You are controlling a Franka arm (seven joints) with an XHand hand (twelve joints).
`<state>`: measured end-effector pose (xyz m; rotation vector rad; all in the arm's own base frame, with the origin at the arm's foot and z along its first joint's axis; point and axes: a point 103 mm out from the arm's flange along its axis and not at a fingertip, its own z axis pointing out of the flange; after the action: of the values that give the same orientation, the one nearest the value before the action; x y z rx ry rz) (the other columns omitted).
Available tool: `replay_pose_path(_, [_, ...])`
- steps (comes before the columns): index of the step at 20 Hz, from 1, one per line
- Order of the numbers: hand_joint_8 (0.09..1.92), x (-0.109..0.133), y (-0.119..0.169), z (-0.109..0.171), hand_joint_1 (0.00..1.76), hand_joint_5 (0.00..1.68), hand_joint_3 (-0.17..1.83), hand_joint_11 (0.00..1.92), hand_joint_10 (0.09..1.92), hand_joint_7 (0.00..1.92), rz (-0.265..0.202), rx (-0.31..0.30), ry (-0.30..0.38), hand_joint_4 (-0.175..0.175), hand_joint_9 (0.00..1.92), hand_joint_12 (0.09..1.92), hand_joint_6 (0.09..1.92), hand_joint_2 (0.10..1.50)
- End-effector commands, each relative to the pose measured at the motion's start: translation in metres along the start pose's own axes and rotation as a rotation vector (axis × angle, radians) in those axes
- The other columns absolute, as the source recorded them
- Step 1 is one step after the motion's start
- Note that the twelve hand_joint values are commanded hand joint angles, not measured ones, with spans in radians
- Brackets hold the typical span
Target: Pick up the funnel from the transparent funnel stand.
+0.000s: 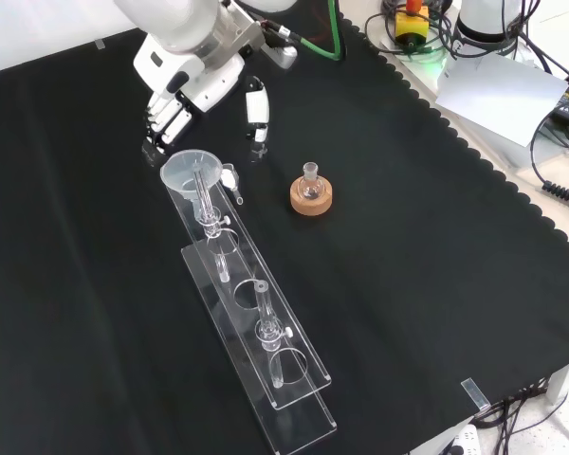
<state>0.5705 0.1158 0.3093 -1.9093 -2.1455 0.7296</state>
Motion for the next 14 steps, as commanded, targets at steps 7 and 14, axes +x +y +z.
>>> replay_pose_path(7, [0.64, 0.003, 0.019, 0.010, 0.60, 0.05, 0.33, 0.38, 0.87, 0.00, -0.003, -0.014, -0.016, -0.076, 0.21, 1.46, 0.09, 0.69])
replay_pose_path(14, [0.65, 0.004, 0.027, 0.014, 0.61, 0.05, 0.34, 0.37, 0.87, 0.00, -0.007, -0.016, -0.014, -0.076, 0.21, 1.46, 0.09, 0.69])
